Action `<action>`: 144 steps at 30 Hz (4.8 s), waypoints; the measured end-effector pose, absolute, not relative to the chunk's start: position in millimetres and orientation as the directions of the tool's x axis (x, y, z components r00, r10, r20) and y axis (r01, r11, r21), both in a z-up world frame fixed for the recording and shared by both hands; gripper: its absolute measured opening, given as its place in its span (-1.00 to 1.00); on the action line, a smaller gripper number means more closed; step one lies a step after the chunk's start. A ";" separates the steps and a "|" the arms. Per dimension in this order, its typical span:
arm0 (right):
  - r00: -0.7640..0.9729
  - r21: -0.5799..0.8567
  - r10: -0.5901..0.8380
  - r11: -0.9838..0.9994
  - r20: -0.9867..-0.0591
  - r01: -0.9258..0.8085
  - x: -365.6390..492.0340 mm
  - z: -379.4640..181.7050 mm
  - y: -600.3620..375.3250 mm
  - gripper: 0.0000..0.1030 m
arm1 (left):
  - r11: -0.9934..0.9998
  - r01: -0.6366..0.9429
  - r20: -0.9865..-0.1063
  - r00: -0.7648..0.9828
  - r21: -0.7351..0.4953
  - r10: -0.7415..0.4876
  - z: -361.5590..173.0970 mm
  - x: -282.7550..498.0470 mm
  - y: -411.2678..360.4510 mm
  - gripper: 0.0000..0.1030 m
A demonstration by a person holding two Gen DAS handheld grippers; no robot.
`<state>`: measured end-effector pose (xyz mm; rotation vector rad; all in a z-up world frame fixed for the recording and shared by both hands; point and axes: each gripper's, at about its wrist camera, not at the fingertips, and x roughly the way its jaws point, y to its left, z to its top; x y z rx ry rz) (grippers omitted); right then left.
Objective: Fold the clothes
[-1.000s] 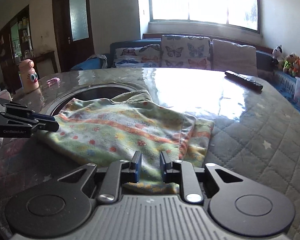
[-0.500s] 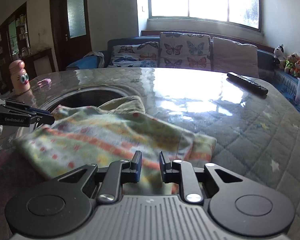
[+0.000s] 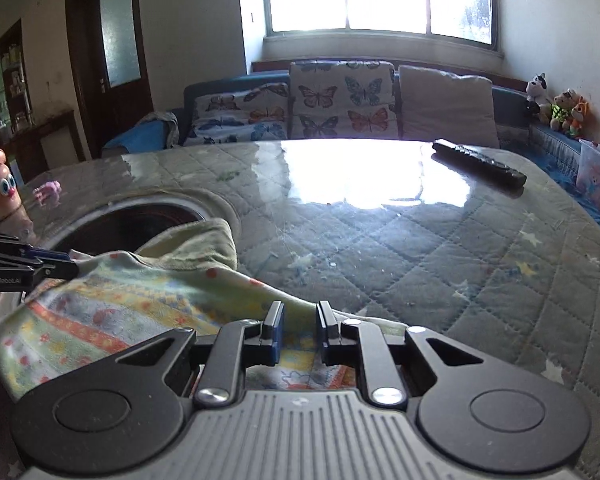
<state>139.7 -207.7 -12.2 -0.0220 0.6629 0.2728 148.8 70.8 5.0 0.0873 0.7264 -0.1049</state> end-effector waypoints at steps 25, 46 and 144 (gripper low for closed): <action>0.705 -0.005 0.400 0.868 -0.586 -0.497 108.2 13.7 -130.4 -0.24 | 0.997 0.062 -0.656 0.755 0.049 -0.015 22.5 132.0 88.9 0.12; 0.523 -0.235 0.560 0.506 -0.643 -0.830 35.9 -9.2 7.0 -0.18 | 0.980 -0.064 -0.668 0.739 -0.190 -0.081 32.4 89.0 131.4 0.36; 0.899 0.113 -0.050 0.987 -0.435 0.109 75.9 47.7 -354.2 -0.83 | 0.882 0.186 -0.639 0.627 -0.433 -0.446 67.3 181.8 -55.0 -0.83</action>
